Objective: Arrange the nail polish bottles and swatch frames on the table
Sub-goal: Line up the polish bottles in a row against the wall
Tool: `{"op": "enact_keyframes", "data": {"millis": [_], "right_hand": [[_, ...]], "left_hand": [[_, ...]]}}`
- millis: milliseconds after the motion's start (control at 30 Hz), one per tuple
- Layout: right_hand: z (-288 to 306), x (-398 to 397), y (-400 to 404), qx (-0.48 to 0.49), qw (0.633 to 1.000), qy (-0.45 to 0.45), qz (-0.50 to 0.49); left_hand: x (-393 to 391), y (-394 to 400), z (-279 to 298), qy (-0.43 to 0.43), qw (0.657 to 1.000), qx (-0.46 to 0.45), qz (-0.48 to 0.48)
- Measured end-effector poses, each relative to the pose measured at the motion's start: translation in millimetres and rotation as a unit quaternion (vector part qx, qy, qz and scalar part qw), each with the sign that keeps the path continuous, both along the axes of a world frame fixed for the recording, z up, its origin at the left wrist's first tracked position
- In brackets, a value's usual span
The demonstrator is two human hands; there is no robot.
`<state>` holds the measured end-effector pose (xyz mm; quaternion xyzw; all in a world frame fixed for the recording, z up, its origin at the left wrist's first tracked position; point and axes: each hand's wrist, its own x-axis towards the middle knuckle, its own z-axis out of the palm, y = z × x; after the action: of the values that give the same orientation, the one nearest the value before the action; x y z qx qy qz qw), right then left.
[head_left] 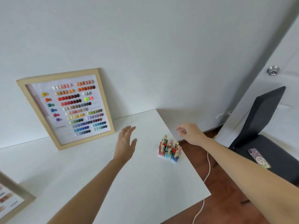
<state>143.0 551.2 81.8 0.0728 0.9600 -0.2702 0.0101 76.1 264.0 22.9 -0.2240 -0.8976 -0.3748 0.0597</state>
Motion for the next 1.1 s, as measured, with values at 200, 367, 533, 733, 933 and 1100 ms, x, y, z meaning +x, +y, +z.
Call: {"op": "enact_keyframes", "data": {"millis": [200,367,533,733,933,1100], "right_hand": [[-37.9,8.4,18.3,-0.020,0.999,-0.035,-0.019],[-65.2,6.0,22.1,-0.030,0.997,-0.060,-0.045],[-81.1,-2.9,27.3,-0.027,0.994,-0.083,-0.068],[-96.5,-2.5,19.5,-0.011,0.995,-0.086,-0.041],[-115.1,-3.2,27.0,-0.006,0.998,-0.059,-0.013],[-125.2,2.6,39.2,-0.003,0.997,-0.062,0.041]], "left_hand": [[10.0,36.4,-26.5,-0.056,0.994,-0.052,-0.076],[-5.5,62.7,-46.4,-0.114,0.980,-0.091,-0.137],[-21.9,88.9,-58.1,-0.142,0.965,-0.104,-0.194],[-32.0,107.9,-71.5,-0.150,0.951,-0.139,-0.230],[-35.3,118.1,-80.1,-0.163,0.948,-0.162,-0.219],[-33.5,124.5,-81.4,-0.167,0.948,-0.176,-0.206]]}}
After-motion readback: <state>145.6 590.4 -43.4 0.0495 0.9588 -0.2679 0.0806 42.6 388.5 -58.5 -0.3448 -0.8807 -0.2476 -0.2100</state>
